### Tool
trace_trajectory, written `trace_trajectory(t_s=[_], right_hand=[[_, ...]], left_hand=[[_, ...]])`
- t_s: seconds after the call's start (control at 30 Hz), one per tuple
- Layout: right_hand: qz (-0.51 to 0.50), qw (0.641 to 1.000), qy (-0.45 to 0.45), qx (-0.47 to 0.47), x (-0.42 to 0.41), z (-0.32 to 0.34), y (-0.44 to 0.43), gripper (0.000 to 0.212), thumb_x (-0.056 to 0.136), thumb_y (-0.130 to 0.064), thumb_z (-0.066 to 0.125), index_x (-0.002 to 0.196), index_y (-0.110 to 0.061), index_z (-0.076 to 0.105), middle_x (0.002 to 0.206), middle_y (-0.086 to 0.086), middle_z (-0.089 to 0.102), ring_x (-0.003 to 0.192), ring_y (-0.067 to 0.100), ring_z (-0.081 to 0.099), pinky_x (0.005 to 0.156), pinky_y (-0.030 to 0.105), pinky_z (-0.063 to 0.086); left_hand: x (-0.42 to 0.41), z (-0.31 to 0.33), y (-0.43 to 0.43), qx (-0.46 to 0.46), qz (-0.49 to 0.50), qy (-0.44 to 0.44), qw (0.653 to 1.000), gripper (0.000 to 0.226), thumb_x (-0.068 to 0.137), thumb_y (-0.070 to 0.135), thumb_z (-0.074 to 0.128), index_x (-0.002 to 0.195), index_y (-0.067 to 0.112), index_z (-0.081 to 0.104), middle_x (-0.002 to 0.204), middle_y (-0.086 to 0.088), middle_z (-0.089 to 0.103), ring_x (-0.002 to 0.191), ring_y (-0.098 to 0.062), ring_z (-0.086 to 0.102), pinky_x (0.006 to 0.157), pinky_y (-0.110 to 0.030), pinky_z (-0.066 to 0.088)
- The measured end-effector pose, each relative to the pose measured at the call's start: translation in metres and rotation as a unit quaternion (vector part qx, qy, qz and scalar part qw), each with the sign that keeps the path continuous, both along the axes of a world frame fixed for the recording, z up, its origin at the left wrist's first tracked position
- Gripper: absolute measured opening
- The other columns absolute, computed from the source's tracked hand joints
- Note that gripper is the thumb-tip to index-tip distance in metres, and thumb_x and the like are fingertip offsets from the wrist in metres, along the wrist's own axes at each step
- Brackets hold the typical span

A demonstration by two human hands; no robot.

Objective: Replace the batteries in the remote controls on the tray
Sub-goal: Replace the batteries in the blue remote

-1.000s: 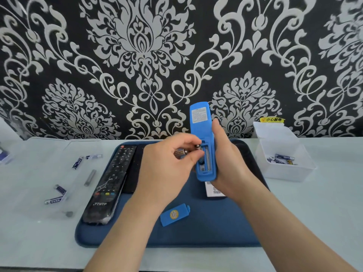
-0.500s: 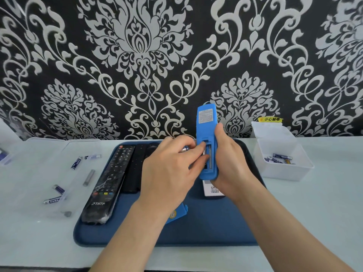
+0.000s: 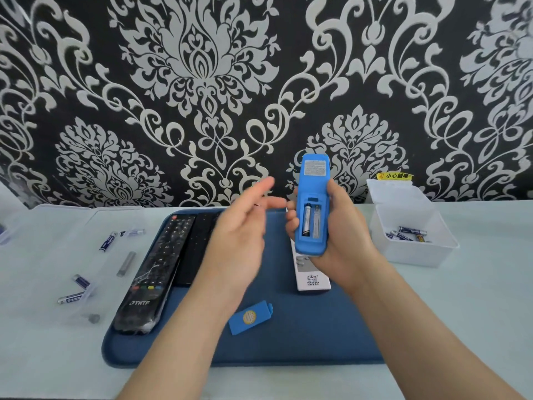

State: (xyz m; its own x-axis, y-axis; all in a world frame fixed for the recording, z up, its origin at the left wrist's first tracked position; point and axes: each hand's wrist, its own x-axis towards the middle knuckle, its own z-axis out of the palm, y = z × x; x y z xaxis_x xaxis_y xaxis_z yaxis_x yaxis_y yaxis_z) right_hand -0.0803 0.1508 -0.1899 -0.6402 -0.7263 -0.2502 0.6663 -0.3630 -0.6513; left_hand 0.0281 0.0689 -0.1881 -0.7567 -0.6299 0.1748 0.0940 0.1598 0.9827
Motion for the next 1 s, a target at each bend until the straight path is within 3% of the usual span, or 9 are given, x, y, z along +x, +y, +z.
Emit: trace_trajectory(t_s=[0.07, 0.13, 0.33, 0.47, 0.57, 0.63, 0.8, 0.9, 1.0], right_hand=[[0.006, 1.0, -0.019, -0.011, 0.0, -0.001, -0.001, 0.045, 0.101, -0.044, 0.041, 0.108, -0.003, 0.058, 0.075, 0.013, 0.057, 0.055, 0.018, 0.055, 0.048, 0.025, 0.051], [0.009, 1.0, -0.026, -0.014, 0.0, -0.002, -0.001, 0.046, 0.101, -0.044, 0.041, 0.107, -0.002, 0.058, 0.076, 0.013, 0.057, 0.055, 0.018, 0.056, 0.048, 0.025, 0.051], [0.009, 0.999, -0.036, -0.003, 0.003, -0.003, -0.001, 0.044, 0.101, -0.043, 0.043, 0.109, -0.003, 0.059, 0.075, 0.013, 0.058, 0.055, 0.018, 0.056, 0.048, 0.026, 0.052], [0.013, 0.999, -0.035, 0.002, 0.004, -0.004, -0.003, 0.044, 0.101, -0.043, 0.043, 0.111, -0.003, 0.06, 0.076, 0.013, 0.059, 0.056, 0.019, 0.057, 0.05, 0.027, 0.053], [0.016, 1.0, -0.011, 0.006, 0.005, -0.006, -0.003, 0.044, 0.101, -0.044, 0.042, 0.112, -0.005, 0.061, 0.078, 0.012, 0.063, 0.062, 0.02, 0.061, 0.06, 0.031, 0.055], [0.02, 1.0, 0.005, 0.011, 0.005, -0.008, -0.003, 0.047, 0.101, -0.045, 0.041, 0.119, -0.006, 0.061, 0.089, 0.011, 0.064, 0.072, 0.02, 0.064, 0.067, 0.033, 0.056], [0.024, 0.999, 0.001, 0.048, 0.001, -0.009, -0.004, 0.05, 0.098, -0.051, 0.042, 0.115, -0.008, 0.062, 0.078, 0.008, 0.065, 0.068, 0.019, 0.064, 0.064, 0.032, 0.057], [0.009, 0.999, -0.01, 0.038, 0.0, -0.007, -0.003, 0.051, 0.1, -0.05, 0.041, 0.118, -0.006, 0.06, 0.076, 0.009, 0.064, 0.059, 0.019, 0.063, 0.052, 0.029, 0.055], [-0.001, 0.999, -0.015, 0.035, 0.0, -0.006, -0.002, 0.05, 0.1, -0.049, 0.039, 0.113, -0.006, 0.06, 0.074, 0.009, 0.064, 0.057, 0.018, 0.063, 0.053, 0.028, 0.054]], left_hand=[[0.004, 0.004, -0.008, 0.161, -0.007, 0.037, 0.986, 0.039, 0.1, 0.002, 0.038, 0.122, 0.024, 0.061, 0.094, 0.0, 0.071, 0.071, -0.01, 0.052, 0.068, -0.023, 0.045], [0.007, 0.003, -0.011, 0.227, -0.037, 0.053, 0.972, 0.035, 0.098, -0.001, 0.041, 0.124, 0.016, 0.058, 0.096, -0.006, 0.072, 0.083, -0.014, 0.065, 0.078, -0.026, 0.052], [0.008, 0.007, -0.009, 0.205, -0.04, 0.072, 0.975, 0.018, 0.09, 0.012, 0.055, 0.105, 0.011, 0.065, 0.104, -0.008, 0.073, 0.101, -0.017, 0.068, 0.089, -0.03, 0.049], [0.008, 0.009, -0.005, 0.168, -0.024, 0.098, 0.981, 0.019, 0.071, 0.022, 0.067, 0.087, 0.022, 0.078, 0.087, 0.001, 0.07, 0.072, -0.006, 0.052, 0.063, -0.016, 0.044], [0.008, 0.012, 0.002, 0.088, -0.012, 0.115, 0.989, 0.015, 0.073, 0.016, 0.071, 0.086, 0.02, 0.077, 0.081, -0.006, 0.073, 0.064, -0.012, 0.059, 0.06, -0.019, 0.049], [0.006, 0.012, 0.008, 0.019, -0.004, 0.111, 0.994, 0.015, 0.075, 0.004, 0.073, 0.086, 0.013, 0.075, 0.083, -0.006, 0.075, 0.073, -0.015, 0.07, 0.069, -0.023, 0.055], [0.003, 0.002, 0.015, -0.121, 0.0, 0.044, 0.992, 0.025, 0.072, 0.003, 0.079, 0.084, 0.025, 0.077, 0.087, 0.006, 0.075, 0.083, -0.008, 0.069, 0.077, -0.018, 0.052], [0.001, -0.003, 0.016, -0.244, 0.027, 0.0, 0.969, 0.028, 0.067, 0.012, 0.084, 0.083, 0.033, 0.077, 0.088, 0.011, 0.071, 0.092, -0.005, 0.059, 0.079, -0.007, 0.041], [0.001, -0.005, 0.015, -0.3, 0.023, -0.01, 0.954, 0.032, 0.066, 0.016, 0.085, 0.091, 0.035, 0.076, 0.09, 0.023, 0.07, 0.094, -0.006, 0.056, 0.085, -0.007, 0.04]])
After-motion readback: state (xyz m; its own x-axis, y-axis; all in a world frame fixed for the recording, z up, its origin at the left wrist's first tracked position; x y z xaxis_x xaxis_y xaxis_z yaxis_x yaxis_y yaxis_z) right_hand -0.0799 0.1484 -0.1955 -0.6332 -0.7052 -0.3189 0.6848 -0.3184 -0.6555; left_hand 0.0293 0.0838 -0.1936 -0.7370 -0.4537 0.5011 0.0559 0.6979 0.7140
